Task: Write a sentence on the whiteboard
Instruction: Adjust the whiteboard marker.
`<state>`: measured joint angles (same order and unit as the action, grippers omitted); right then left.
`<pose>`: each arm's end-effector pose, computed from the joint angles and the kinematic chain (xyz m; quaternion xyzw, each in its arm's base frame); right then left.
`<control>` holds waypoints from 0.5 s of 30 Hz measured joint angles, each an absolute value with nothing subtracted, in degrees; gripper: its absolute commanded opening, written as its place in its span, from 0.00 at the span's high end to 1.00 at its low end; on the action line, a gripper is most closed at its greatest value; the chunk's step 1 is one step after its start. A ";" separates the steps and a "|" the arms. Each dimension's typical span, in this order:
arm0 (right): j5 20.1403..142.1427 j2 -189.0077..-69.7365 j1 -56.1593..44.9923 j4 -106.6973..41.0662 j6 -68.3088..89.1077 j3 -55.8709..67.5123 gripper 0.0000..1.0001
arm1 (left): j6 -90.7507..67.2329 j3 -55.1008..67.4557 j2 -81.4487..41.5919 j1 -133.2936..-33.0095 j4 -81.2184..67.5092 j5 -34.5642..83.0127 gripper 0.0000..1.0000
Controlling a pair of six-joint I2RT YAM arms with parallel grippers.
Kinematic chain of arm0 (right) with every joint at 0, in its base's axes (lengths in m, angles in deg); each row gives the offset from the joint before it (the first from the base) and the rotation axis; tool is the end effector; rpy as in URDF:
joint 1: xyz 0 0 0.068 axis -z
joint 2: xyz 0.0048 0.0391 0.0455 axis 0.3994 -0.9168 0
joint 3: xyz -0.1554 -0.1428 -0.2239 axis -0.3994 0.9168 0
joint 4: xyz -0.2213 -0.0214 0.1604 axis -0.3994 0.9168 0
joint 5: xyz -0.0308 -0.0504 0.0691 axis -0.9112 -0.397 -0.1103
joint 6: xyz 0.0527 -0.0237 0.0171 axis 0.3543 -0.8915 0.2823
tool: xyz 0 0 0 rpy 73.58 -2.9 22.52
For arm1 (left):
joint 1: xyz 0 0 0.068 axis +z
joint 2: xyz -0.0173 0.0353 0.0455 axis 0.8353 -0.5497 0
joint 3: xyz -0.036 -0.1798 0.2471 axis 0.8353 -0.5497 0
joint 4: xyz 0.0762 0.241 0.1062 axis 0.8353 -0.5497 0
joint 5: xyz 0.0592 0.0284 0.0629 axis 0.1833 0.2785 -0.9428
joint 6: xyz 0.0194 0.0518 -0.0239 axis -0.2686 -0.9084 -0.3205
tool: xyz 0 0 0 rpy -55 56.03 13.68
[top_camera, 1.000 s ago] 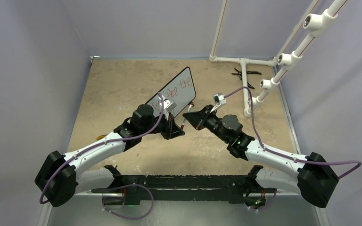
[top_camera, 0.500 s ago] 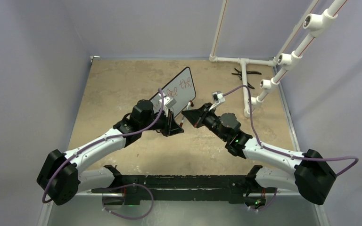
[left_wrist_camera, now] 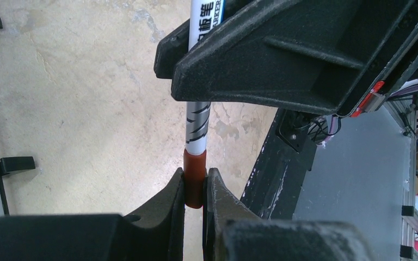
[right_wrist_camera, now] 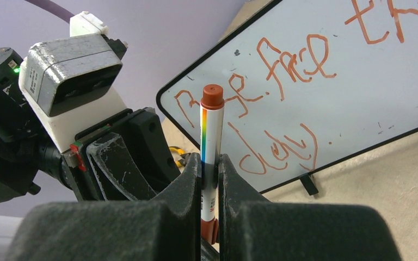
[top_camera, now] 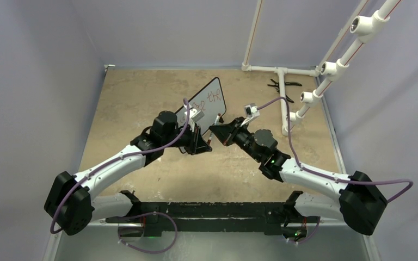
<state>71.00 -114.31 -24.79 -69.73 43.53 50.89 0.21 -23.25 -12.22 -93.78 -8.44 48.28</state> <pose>0.1757 0.1945 0.2882 -0.0357 0.7008 0.4850 0.5218 0.1990 -0.1804 0.2902 0.2451 0.7841 -0.4646 0.3307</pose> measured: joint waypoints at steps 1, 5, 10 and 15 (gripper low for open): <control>70.98 -114.51 -24.79 -69.81 43.44 50.69 1.00 | 0.02 -22.86 -12.36 -93.71 -8.97 48.39 1.00; 70.95 -115.47 -24.79 -69.94 43.33 49.90 1.00 | -0.47 -21.48 -12.79 -93.34 -10.87 48.61 1.00; 71.02 -116.28 -24.82 -69.79 43.20 49.36 1.00 | -1.16 -21.11 -13.01 -92.92 -11.35 48.58 1.00; 71.02 -116.65 -24.82 -69.73 43.13 48.99 1.00 | -1.47 -21.09 -13.01 -92.25 -11.40 49.17 1.00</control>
<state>71.02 -116.65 -24.82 -69.73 43.13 48.99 -1.47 -21.09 -13.01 -92.25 -11.40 49.17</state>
